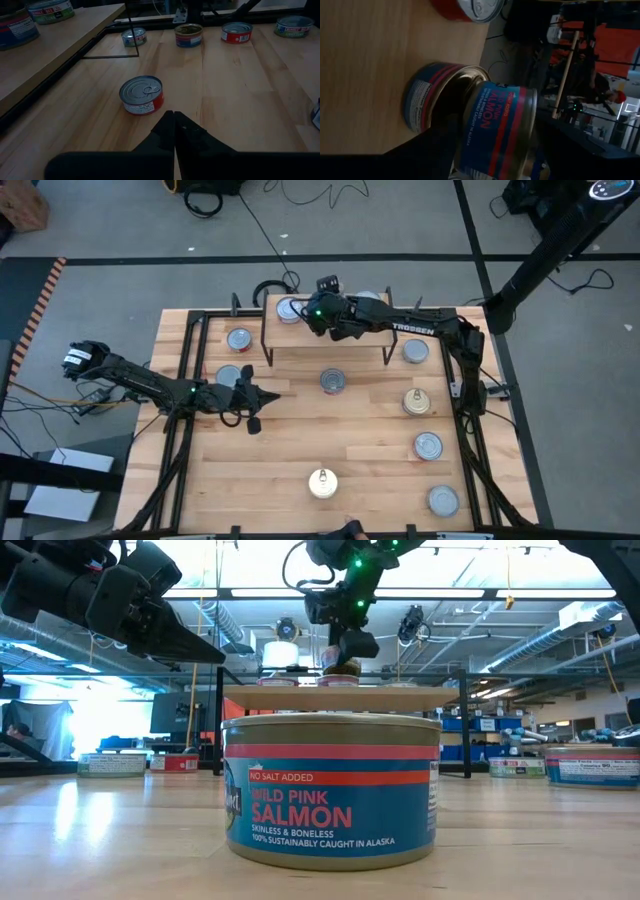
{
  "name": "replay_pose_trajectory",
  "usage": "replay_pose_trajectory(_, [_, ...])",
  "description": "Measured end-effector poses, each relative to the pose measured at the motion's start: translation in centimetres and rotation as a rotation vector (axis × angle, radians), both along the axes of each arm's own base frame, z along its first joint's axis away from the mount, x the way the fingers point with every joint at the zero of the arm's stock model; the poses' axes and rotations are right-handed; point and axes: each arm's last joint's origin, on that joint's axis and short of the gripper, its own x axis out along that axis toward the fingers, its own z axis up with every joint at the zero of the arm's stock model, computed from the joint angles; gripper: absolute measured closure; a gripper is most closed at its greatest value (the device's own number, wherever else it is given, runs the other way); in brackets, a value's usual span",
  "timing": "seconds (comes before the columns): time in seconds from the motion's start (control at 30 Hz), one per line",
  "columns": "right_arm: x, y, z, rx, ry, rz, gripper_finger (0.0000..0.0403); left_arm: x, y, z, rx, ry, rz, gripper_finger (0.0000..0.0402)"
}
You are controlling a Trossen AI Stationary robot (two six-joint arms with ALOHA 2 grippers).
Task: Stack canned seafood by type on shelf
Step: Stack the blue pink tuna can on top of the blue pink tuna can on the shelf, then stack the green tuna can on top of the green tuna can on the shelf
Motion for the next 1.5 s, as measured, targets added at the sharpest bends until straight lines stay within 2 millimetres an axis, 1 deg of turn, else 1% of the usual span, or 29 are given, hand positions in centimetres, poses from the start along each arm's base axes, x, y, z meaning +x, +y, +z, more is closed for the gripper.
replay_pose_trajectory(0.13, [0.1, 0.4, 0.0, 0.000, 0.004, 0.009, 0.0123, 0.0, 0.0, 0.0, 0.000, 0.000, 0.000, 0.0396])
replay_pose_trajectory(0.5, [0.4, 1.0, 0.0, -0.005, 0.000, 0.021, 0.0122, 0.0, 0.0, 0.0, 0.000, 0.000, 0.000, 0.0396])
replay_pose_trajectory(0.63, [1.0, 2.0, 0.4, -0.045, -0.037, 0.024, 0.0126, 0.0, 0.0, 0.0, 0.000, 0.000, 0.000, 0.0396])
replay_pose_trajectory(0.73, [1.2, 3.0, 0.8, -0.063, -0.060, 0.034, 0.0138, 0.0, 0.0, 0.0, 0.000, 0.000, 0.000, 0.0396])
replay_pose_trajectory(0.83, [1.2, 4.2, 1.7, -0.051, -0.144, 0.020, 0.0164, 0.0, 0.0, 0.0, 0.000, 0.000, 0.000, 0.0396])
replay_pose_trajectory(0.97, [1.1, 5.5, 3.0, -0.008, -0.324, -0.040, 0.0224, 0.0, 0.0, 0.0, -0.001, -0.001, 0.000, 0.0396])
replay_pose_trajectory(1.07, [0.9, 6.1, 3.3, 0.031, -0.409, -0.080, 0.0287, 0.0, 0.0, 0.0, 0.001, -0.002, -0.001, 0.0396])
replay_pose_trajectory(1.17, [0.9, 6.7, 3.3, 0.072, -0.455, -0.097, 0.0363, 0.0, 0.0, 0.1, -0.001, -0.006, 0.000, 0.0396])
replay_pose_trajectory(1.2, [1.0, 7.0, 3.2, 0.094, -0.464, -0.095, 0.0382, 0.0, 0.0, 0.1, -0.001, -0.006, 0.000, 0.0396])
replay_pose_trajectory(1.23, [1.0, 7.3, 3.2, 0.124, -0.477, -0.094, 0.0391, 0.0, 0.0, 0.1, -0.001, -0.006, 0.000, 0.0396])
replay_pose_trajectory(1.4, [1.3, 8.6, 3.0, 0.289, -0.583, -0.097, 0.0396, 0.0, 0.0, 0.0, -0.006, -0.004, 0.002, 0.0396])
replay_pose_trajectory(1.5, [1.8, 9.3, 2.2, 0.346, -0.640, -0.075, 0.0398, 0.0, 0.0, 0.0, -0.022, -0.008, 0.007, 0.0396])
